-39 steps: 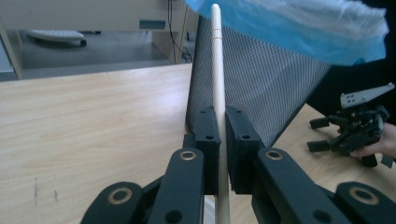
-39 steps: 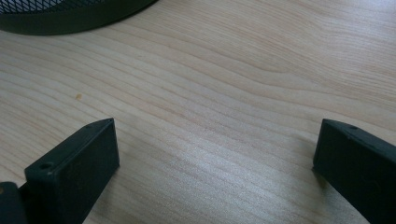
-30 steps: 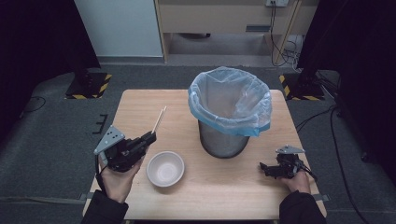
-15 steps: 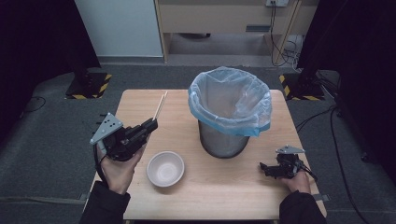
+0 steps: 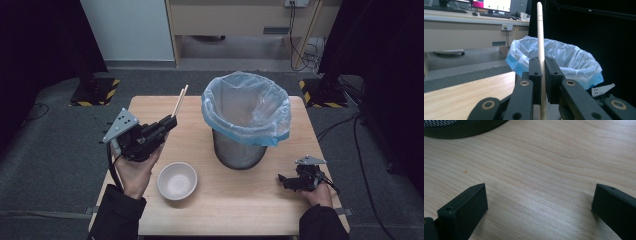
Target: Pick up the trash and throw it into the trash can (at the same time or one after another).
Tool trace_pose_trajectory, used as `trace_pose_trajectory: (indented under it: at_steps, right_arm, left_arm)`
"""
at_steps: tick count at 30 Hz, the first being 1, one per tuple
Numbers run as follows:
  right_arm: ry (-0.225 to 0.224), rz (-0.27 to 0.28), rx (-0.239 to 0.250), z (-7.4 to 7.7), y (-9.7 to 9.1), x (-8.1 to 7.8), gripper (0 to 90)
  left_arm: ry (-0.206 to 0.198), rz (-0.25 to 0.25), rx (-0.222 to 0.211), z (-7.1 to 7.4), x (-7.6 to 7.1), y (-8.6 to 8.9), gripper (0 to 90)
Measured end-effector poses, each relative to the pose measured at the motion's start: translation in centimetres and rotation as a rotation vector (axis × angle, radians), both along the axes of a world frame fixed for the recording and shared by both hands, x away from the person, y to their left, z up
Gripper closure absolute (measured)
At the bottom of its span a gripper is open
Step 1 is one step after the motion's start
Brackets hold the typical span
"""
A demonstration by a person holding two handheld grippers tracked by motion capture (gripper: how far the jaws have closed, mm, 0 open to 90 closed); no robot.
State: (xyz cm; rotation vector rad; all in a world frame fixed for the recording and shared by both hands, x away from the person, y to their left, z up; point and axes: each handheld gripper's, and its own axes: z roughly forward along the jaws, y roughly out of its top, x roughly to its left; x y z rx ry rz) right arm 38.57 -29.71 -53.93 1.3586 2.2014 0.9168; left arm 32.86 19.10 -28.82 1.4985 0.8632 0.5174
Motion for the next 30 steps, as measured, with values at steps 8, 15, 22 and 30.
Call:
trace_pose_trajectory:
  at_steps: [8,15,22,30]
  right_arm:
    - [0.000,0.000,0.000,0.0,0.0,0.0,0.4]
    - [0.000,0.000,0.001,0.0,0.0,0.0,0.4]
    - [-0.001,-0.002,0.002,0.0,0.0,0.0,0.4]
    - [-0.003,0.001,0.001,0.0,0.0,0.0,0.4]
  left_arm:
    - [-0.016,-0.014,-0.001,1.1,0.5,-1.0,84.3]
    - [-0.030,-0.023,-0.002,1.9,1.1,-2.0,84.3]
    - [-0.045,-0.035,0.007,3.1,1.8,-3.3,84.4]
    - [-0.061,-0.053,0.006,4.5,2.7,-5.1,84.4]
